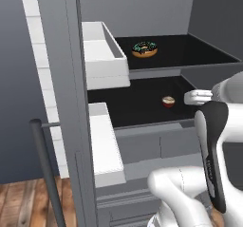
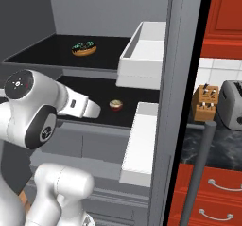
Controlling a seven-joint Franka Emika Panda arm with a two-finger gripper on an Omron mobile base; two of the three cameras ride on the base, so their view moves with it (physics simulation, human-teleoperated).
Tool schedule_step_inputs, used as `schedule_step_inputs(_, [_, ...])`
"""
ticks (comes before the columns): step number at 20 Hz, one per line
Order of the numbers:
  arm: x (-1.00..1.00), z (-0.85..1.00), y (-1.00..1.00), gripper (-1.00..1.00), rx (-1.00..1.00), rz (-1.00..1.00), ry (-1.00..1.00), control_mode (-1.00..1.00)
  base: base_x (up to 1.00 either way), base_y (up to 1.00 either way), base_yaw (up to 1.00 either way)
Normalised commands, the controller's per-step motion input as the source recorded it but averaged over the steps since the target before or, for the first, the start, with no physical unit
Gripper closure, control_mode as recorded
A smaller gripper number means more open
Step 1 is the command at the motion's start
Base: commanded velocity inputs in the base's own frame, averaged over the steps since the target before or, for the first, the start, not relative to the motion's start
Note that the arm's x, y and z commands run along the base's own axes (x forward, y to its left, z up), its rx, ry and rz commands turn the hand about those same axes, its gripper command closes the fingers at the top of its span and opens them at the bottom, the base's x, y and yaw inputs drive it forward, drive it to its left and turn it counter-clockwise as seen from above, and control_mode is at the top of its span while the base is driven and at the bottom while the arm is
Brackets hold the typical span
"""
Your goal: Take the donut and cupcake from the fridge and place them on the empty tray on the dining counter.
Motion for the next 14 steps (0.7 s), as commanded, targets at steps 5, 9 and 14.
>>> schedule_step_inputs(5, [0.40,-0.28,0.00,-1.00,0.00,0.00,0.03,-1.00,0.00,0.00,0.00])
schedule_step_inputs(9, [0.41,-0.21,-0.01,-1.00,0.00,0.00,0.00,-1.00,0.00,0.00,0.00])
schedule_step_inputs(14, [0.45,-0.21,0.00,-1.00,0.00,0.03,0.00,-1.00,0.00,0.00,0.00])
